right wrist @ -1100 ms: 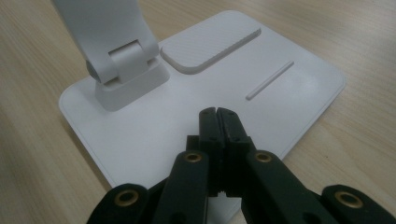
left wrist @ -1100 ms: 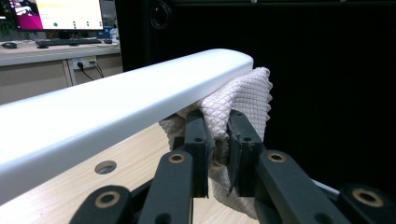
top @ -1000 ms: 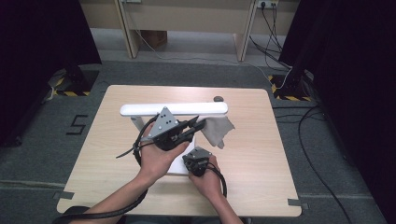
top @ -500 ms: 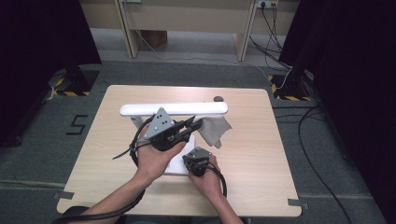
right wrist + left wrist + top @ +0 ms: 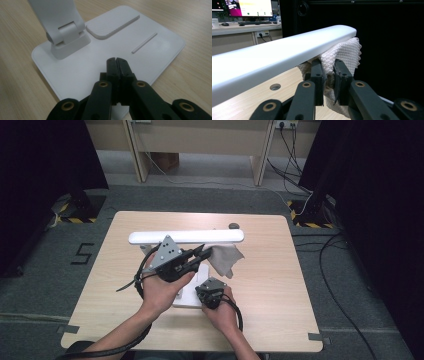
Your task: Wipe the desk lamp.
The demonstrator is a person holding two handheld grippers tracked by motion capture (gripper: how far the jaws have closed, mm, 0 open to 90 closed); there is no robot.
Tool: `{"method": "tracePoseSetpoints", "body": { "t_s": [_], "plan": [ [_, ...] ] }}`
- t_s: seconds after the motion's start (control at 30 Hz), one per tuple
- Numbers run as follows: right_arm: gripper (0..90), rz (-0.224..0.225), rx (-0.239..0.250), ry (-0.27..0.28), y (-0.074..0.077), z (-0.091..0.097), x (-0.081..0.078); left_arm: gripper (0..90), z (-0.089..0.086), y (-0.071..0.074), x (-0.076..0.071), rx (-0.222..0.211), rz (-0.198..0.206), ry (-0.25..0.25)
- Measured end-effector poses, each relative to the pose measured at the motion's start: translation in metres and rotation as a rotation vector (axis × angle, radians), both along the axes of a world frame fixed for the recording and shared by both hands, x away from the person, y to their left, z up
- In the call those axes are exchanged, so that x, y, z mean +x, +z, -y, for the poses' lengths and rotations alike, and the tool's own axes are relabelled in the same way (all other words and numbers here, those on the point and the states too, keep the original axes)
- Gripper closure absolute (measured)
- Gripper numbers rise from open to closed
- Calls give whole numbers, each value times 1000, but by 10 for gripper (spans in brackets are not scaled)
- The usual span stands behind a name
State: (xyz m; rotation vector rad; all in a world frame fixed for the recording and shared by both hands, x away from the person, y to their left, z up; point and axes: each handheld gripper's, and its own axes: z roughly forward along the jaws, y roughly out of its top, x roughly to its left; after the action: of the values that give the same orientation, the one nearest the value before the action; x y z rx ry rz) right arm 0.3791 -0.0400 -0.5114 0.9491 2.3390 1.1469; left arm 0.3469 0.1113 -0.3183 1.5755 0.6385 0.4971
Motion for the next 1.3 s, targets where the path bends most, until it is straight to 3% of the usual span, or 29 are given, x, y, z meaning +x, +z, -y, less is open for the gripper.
{"method": "tracePoseSetpoints", "body": {
  "t_s": [1.3],
  "plan": [
    [900, 6, 1, 3, 0, 0, 0, 802, -23, -2, -6, -7, 3, 32]
  ]
}}
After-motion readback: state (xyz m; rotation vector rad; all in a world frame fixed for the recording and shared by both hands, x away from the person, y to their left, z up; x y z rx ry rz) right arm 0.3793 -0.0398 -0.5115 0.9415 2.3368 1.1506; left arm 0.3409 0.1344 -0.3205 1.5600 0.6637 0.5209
